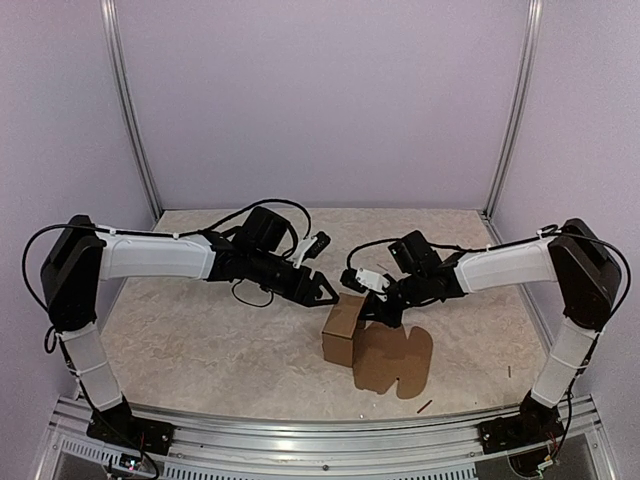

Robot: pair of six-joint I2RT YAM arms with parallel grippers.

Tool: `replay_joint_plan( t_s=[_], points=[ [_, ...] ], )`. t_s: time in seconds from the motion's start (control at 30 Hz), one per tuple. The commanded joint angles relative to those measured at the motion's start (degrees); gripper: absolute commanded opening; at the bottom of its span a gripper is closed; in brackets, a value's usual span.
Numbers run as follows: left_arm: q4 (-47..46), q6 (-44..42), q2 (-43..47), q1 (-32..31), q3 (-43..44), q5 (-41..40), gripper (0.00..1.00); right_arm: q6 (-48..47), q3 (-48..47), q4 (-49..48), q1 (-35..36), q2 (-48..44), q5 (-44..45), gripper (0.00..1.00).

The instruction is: Fold the paper box

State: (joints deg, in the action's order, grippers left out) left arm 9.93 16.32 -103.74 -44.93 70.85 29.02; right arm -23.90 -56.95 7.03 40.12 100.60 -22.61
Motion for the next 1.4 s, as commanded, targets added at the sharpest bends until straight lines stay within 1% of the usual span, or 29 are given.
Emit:
replay_joint_plan(
  t_s=[0.0, 0.2, 0.43, 0.63, 0.83, 0.97, 1.1, 1.17, 1.37],
  points=[
    [0.5, 0.4, -3.1, 0.1, 2.2, 0.0, 0.65, -0.8, 1.5, -3.7, 0.4, 1.2, -2.7, 0.12],
    [1.9, 0.1, -6.5, -0.5, 4.8, 0.3, 0.65, -0.6, 1.7, -5.6, 0.4, 2.2, -4.3, 0.13],
    [3.6, -0.8, -9.2, -0.8, 6.5, 0.4, 0.64, -1.7, 4.1, -9.7, -0.1, 0.6, -6.2, 0.14],
    [3.6, -1.3, -9.6, -0.7, 6.6, 1.5, 0.64, -2.1, 3.8, -11.1, -0.4, 1.7, -7.0, 0.15],
    [3.6, -1.0, -10.9, 0.0, 6.4, 2.3, 0.63, -1.3, 4.3, -14.1, -1.2, 2.0, -8.6, 0.18],
    [-0.2, 0.2, -10.6, 0.6, 5.3, 5.0, 0.63, -0.5, 5.7, -17.9, -1.2, 1.5, -10.4, 0.19],
    [-6.2, 2.5, -8.4, 1.2, 3.3, 6.6, 0.63, 1.5, 5.9, -21.1, -1.2, 2.1, -9.5, 0.17],
    [-8.8, 3.3, -7.3, 1.5, 2.3, 6.9, 0.63, 3.3, 6.3, -23.7, -1.2, 2.5, -9.0, 0.16],
    [-13.9, 4.7, -5.8, 2.9, -0.3, 6.1, 0.64, 8.2, 5.3, -26.9, -1.1, 6.4, -9.3, 0.12]
  ],
)
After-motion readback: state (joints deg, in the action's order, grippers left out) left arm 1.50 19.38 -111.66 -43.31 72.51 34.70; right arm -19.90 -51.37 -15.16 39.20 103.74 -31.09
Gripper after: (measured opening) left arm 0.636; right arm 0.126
